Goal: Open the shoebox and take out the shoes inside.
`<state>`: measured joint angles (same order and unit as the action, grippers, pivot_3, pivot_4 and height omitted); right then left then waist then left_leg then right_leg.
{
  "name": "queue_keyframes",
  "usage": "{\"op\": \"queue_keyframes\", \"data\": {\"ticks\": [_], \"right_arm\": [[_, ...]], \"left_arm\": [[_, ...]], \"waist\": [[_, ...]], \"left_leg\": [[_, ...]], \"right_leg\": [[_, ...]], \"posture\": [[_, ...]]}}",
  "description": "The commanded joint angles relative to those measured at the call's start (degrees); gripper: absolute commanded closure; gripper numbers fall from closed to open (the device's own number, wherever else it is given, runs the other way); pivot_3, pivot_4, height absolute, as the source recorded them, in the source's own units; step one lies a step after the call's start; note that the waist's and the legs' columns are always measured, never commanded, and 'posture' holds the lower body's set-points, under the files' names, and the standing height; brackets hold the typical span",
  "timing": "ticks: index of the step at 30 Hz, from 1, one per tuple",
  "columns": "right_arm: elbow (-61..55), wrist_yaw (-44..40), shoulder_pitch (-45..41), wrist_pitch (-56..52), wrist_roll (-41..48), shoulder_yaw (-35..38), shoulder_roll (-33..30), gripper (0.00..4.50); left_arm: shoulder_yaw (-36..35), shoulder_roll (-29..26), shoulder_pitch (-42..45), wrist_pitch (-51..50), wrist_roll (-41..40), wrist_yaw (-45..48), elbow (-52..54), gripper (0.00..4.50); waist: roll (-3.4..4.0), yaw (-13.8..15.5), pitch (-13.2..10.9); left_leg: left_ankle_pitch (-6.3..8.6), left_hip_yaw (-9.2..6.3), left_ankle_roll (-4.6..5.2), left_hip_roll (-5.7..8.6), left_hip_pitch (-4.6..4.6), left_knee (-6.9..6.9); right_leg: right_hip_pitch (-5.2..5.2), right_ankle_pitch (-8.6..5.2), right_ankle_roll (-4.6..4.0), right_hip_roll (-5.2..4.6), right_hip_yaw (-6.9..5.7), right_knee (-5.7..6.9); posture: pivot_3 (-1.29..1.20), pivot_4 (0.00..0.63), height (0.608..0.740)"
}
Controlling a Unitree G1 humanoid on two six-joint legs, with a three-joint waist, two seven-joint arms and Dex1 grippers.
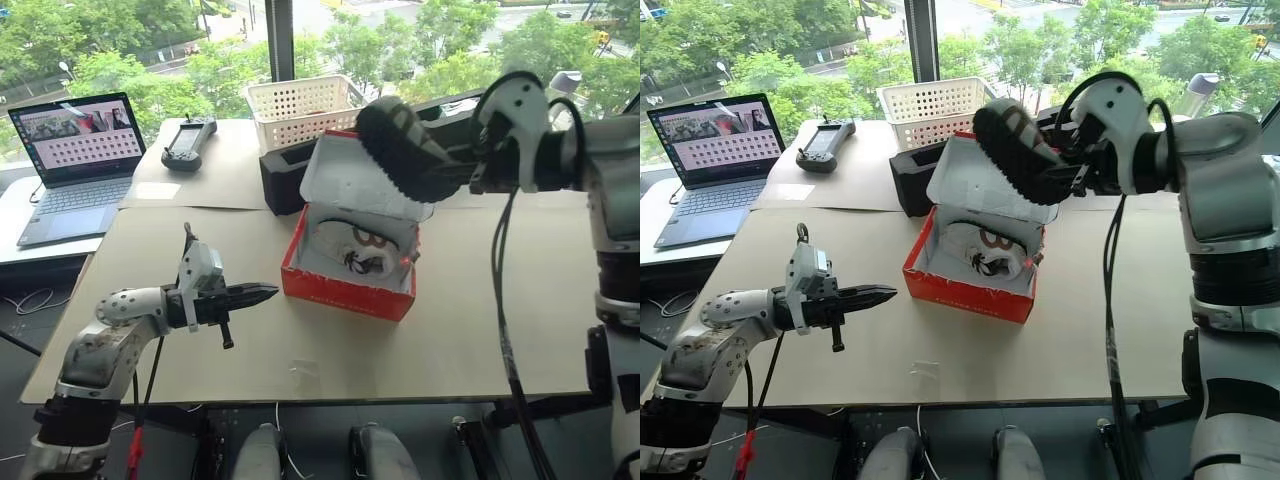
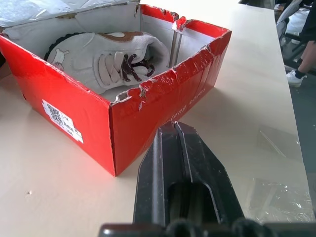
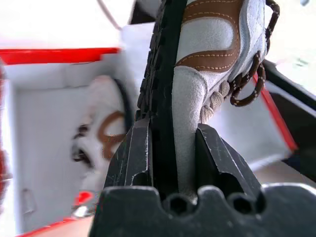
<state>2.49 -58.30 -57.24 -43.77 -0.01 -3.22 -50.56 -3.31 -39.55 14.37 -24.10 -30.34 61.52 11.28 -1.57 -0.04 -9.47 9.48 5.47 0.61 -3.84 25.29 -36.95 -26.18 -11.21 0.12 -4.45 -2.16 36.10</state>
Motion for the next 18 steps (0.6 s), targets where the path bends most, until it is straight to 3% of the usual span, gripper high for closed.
{"op": "queue_keyframes", "data": {"ticks": [1, 8, 12, 18], "right_arm": [[0.11, 9.61, 4.36, 3.66, -8.4, -1.39, -3.6, 3.32], [10.06, 23.57, 8.77, 3.72, -21.47, -9.32, -2.68, 3.32], [25.99, 32.59, 11.19, 5.54, -28.95, -16.84, 1.51, 3.32], [34.3, 33.6, 13.68, 7.76, -29.41, -18.41, 6.64, 3.32]], "left_arm": [[-0.05, 0.11, 1.1, 0.8, -0.16, 0.42, 0.37, 4.5], [0.6, 0.18, 1.58, 0.65, -0.11, 0.83, 0.2, 4.5], [0.79, 0.44, 1.93, 0.97, -0.14, 0.84, 0.07, 4.5], [0.64, 0.41, 1.65, 1.2, -0.25, 0.83, 0.62, 4.5]], "waist": [[0.0, 0.12, 0.0], [0.01, -0.72, -0.01], [-0.03, -0.83, 0.02], [-0.07, -1.23, 0.04]], "left_leg": [[0.0, 0.01, 0.0, 0.01, 0.0, 0.0], [-0.01, 0.08, 0.02, 0.03, -0.01, -0.01], [-0.01, 0.05, 0.02, 0.02, -0.03, -0.01], [-0.02, 0.06, 0.03, 0.08, -0.03, -0.1]], "right_leg": [[0.0, -0.02, -0.02, -0.01, 0.0, 0.0], [-0.04, 0.05, 0.09, 0.01, 0.15, 0.04], [0.01, 0.16, 0.28, 0.06, 0.16, 0.01], [0.06, 0.28, 0.48, 0.08, 0.36, 0.0]], "posture": [[0.0, 0.15, 0.733], [0.0, 0.15, 0.733], [0.0, 0.15, 0.733], [0.0, 0.15, 0.733]]}}
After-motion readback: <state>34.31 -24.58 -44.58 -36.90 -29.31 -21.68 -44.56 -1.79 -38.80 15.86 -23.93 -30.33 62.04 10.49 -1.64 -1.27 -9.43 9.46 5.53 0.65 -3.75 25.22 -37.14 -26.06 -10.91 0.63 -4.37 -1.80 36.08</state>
